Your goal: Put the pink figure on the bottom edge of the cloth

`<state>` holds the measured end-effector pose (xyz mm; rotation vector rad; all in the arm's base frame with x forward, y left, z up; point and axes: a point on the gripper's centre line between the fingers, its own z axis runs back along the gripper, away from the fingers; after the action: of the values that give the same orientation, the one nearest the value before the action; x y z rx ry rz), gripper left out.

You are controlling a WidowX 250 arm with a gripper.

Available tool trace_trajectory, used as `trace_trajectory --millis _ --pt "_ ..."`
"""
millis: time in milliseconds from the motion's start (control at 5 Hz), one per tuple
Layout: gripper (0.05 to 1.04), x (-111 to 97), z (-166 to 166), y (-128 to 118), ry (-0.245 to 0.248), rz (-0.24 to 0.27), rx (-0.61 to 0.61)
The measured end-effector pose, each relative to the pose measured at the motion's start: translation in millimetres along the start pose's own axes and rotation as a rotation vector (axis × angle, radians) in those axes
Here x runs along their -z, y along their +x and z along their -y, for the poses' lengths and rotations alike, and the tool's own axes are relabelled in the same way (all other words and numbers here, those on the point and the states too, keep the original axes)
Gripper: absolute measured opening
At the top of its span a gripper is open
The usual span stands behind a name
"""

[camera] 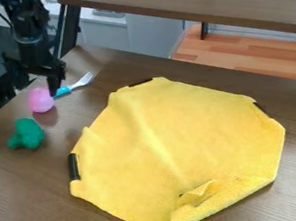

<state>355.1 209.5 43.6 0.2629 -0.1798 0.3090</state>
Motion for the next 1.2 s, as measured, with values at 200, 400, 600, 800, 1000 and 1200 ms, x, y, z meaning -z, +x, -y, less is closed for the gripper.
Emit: trace_trajectory --millis 200,400,600,800,1000,1200 --pt "1.001 8 6 5 -0.032 0.009 0.000" --pt "1.001 8 6 7 -0.034 0.020 -0.004" --pt "1.001 8 7 8 -0.050 0.020 -0.008" --pt "1.001 22 11 5 -0.062 -0.023 0.002" --pt "0.944 33 16 2 -0.068 -0.058 0.016" --pt "0.757 31 22 5 -0.068 -0.071 0.018"
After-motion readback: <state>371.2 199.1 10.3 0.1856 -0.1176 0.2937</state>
